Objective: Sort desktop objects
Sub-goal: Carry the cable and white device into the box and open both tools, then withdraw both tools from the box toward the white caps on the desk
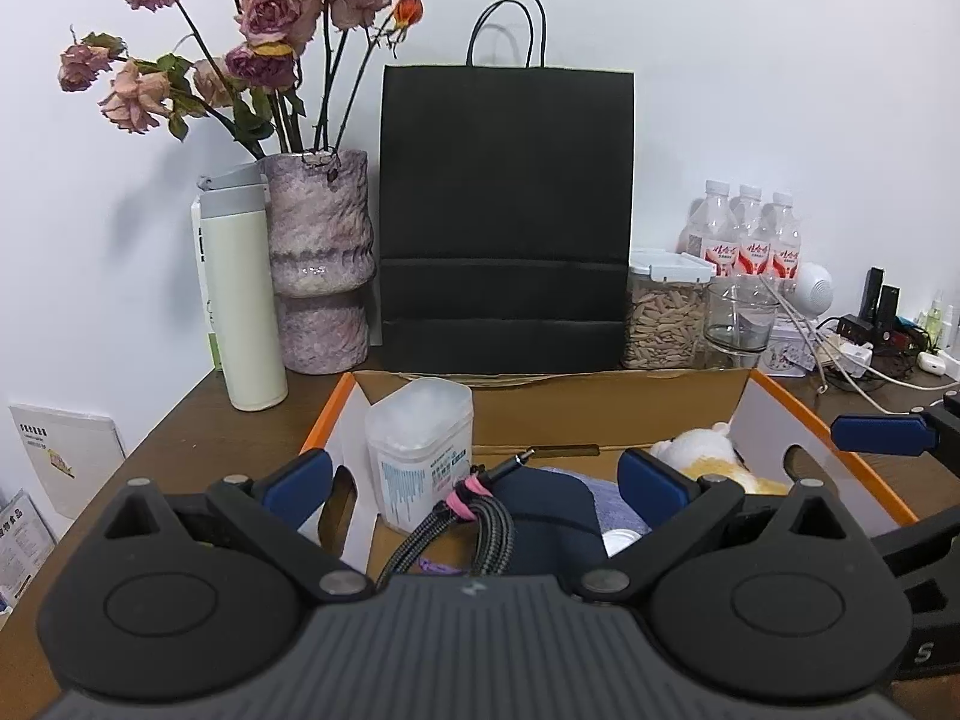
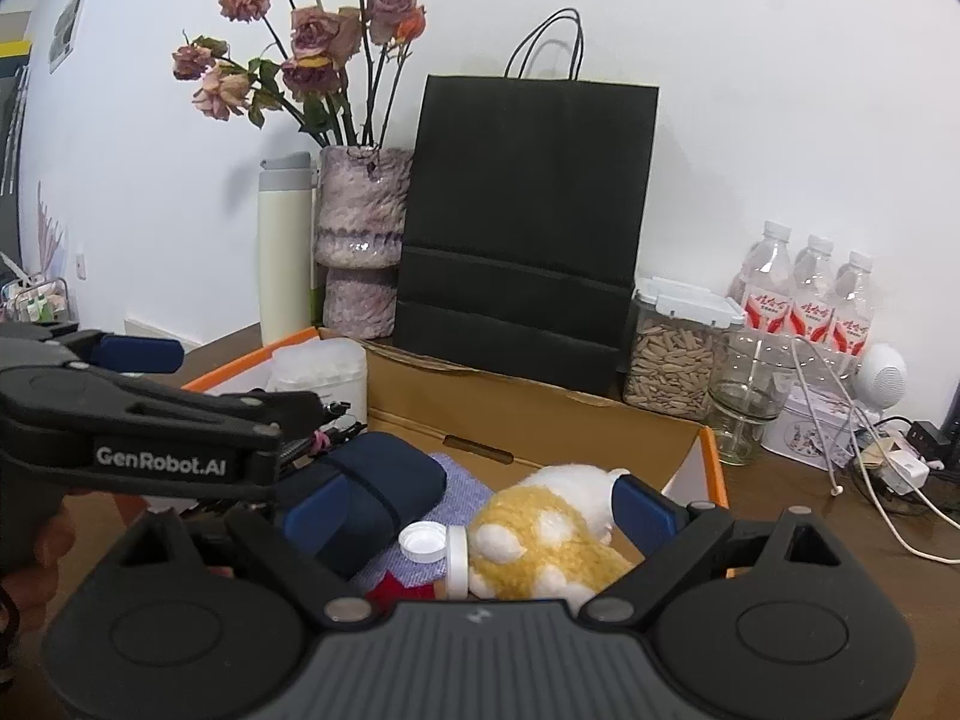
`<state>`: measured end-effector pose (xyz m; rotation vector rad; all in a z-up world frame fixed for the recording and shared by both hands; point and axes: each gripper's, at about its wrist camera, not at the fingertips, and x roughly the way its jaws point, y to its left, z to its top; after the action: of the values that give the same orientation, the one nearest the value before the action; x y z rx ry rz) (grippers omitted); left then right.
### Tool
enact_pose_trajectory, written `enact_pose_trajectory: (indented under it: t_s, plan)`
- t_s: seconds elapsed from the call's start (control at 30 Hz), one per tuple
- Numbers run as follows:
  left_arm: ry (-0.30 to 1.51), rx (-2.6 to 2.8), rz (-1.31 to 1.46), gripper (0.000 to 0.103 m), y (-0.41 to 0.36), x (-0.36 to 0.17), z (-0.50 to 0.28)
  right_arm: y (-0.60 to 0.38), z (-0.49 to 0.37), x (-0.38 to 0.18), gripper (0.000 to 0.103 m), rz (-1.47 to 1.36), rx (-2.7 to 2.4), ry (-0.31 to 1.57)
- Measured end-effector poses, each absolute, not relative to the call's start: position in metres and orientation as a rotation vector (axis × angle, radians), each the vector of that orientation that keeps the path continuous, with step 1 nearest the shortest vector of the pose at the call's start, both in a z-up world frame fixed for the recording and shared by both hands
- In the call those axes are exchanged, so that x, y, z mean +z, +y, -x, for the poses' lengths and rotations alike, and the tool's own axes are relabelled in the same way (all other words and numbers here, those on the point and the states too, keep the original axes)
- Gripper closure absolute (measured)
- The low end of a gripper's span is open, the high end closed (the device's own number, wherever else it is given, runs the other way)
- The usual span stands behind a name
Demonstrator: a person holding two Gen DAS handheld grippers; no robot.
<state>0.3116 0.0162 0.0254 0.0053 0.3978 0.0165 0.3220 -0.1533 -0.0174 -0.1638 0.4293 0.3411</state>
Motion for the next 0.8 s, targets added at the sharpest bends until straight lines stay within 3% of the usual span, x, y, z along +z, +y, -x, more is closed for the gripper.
enact_pose_trajectory:
  t_s: [0.8]
  plan:
    - [0.470,0.075,-0.009,0.000,0.039,0.017,-0.234,-0.226,-0.249,-0.021,0.008,0.139,0.215,0.487]
